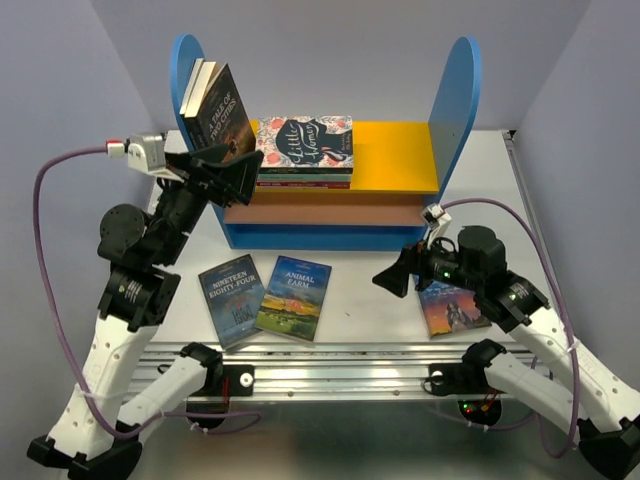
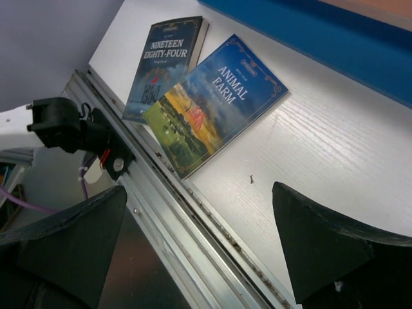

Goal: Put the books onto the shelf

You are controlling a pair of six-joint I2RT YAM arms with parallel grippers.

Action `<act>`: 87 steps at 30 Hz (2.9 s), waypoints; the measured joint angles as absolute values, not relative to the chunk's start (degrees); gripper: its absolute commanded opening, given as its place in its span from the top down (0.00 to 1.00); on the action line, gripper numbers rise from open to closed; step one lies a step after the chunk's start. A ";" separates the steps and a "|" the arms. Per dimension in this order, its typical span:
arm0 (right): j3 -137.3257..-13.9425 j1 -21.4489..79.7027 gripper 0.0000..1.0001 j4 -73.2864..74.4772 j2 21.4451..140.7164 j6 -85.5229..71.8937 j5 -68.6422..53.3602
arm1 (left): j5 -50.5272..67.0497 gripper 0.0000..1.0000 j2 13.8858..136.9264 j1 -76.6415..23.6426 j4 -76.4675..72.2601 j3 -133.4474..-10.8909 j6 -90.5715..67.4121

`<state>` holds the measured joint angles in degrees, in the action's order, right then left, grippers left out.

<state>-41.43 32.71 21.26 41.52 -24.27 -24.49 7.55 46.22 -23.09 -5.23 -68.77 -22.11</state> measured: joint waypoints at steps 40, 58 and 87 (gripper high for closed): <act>-20.78 39.88 0.00 -7.05 57.80 -39.09 -18.09 | -14.06 0.01 58.72 -38.30 11.07 -28.12 -54.17; -20.97 50.09 0.00 -21.34 72.36 -49.56 -2.55 | -15.84 0.47 63.68 -38.57 6.68 -26.26 -52.64; -25.47 51.46 0.00 -18.63 78.46 -55.64 3.84 | -10.61 0.69 71.83 -49.69 2.52 -27.16 -63.02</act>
<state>-25.47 51.46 -18.63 78.46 -55.64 3.84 -10.61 71.83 -49.69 2.52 -27.16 -63.02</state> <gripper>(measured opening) 0.998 0.319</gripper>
